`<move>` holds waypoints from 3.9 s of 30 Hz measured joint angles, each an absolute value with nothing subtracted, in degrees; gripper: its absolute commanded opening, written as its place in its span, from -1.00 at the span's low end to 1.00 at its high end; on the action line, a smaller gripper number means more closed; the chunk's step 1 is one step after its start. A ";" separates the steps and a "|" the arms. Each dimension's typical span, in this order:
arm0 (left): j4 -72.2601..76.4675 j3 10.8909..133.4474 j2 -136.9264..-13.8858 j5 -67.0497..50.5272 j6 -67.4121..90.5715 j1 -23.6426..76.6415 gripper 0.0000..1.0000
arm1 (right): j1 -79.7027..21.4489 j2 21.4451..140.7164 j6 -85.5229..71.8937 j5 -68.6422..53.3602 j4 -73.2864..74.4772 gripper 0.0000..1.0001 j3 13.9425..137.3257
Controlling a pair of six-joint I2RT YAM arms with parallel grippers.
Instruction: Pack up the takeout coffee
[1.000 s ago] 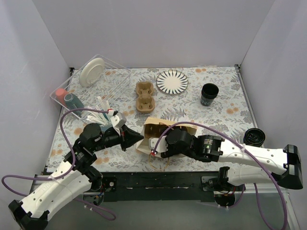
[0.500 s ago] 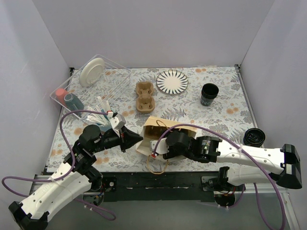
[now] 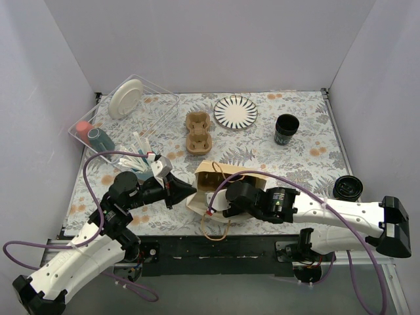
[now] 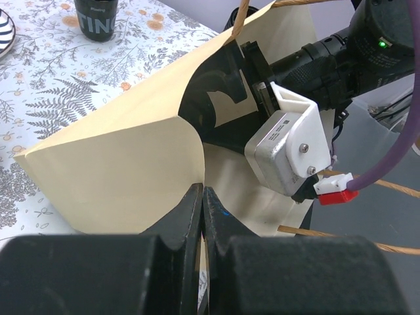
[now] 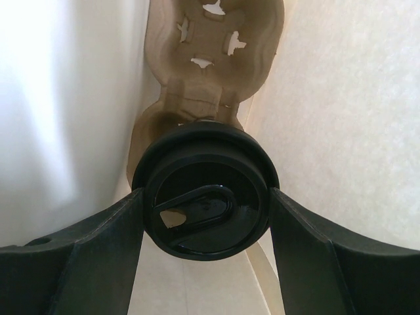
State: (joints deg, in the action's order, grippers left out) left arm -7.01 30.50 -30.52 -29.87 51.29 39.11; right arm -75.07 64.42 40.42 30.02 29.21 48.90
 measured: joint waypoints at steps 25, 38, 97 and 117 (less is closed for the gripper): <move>-6.76 28.42 -28.25 -32.64 51.86 39.11 -1.00 | -74.59 63.44 40.53 28.58 23.53 -0.39 46.81; -7.38 28.05 -27.09 -32.62 51.86 39.11 -1.00 | -74.59 64.95 38.92 28.40 18.15 -0.39 45.63; -10.11 29.76 -31.05 -33.74 47.42 39.13 -1.00 | -73.97 61.39 39.00 32.10 20.95 -0.39 41.12; -10.07 29.76 -30.68 -33.93 48.71 39.13 -1.00 | -72.01 61.98 38.28 32.71 16.47 -0.39 38.52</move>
